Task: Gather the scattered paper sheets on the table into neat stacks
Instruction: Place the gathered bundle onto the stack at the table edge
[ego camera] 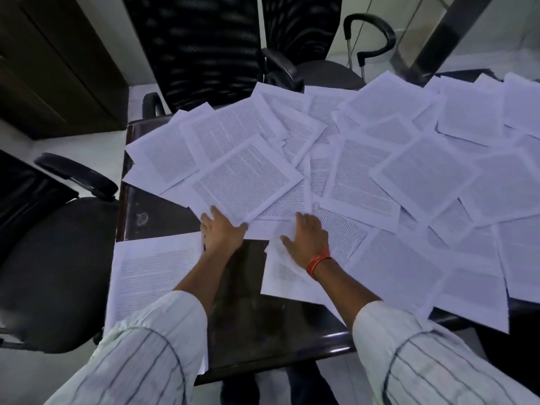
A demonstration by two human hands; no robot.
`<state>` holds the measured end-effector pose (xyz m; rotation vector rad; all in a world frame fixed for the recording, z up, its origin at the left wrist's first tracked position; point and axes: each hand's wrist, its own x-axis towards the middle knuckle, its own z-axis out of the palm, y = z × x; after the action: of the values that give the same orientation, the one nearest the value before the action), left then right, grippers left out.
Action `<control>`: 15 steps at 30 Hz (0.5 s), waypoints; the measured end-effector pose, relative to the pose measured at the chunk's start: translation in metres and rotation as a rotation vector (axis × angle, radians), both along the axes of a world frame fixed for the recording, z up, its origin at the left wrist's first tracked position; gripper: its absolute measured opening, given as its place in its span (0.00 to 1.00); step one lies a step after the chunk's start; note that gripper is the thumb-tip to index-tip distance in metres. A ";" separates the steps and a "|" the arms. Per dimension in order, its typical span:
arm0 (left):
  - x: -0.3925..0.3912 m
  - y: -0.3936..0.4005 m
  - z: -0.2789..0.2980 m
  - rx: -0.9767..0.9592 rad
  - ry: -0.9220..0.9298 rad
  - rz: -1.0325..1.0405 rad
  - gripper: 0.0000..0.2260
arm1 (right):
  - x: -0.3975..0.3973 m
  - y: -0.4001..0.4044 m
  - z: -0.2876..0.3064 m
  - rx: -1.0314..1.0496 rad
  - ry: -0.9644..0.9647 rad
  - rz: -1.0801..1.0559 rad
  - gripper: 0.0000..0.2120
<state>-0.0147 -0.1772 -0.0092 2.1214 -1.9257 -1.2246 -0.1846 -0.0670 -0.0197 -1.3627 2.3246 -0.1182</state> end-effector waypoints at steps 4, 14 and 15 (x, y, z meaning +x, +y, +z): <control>-0.012 -0.007 -0.020 -0.092 -0.357 -0.369 0.40 | -0.011 0.001 -0.008 0.159 0.152 0.248 0.29; -0.027 0.014 0.003 -0.561 -0.388 -0.575 0.07 | -0.022 -0.038 0.024 0.071 -0.345 -0.147 0.39; -0.031 0.017 0.003 -0.657 -0.262 -0.585 0.07 | -0.025 -0.047 0.027 0.021 -0.548 -0.362 0.43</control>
<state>-0.0457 -0.1600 -0.0062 1.4770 -2.6766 -0.2266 -0.2093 -0.1145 0.0070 -0.7553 2.0549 -0.5072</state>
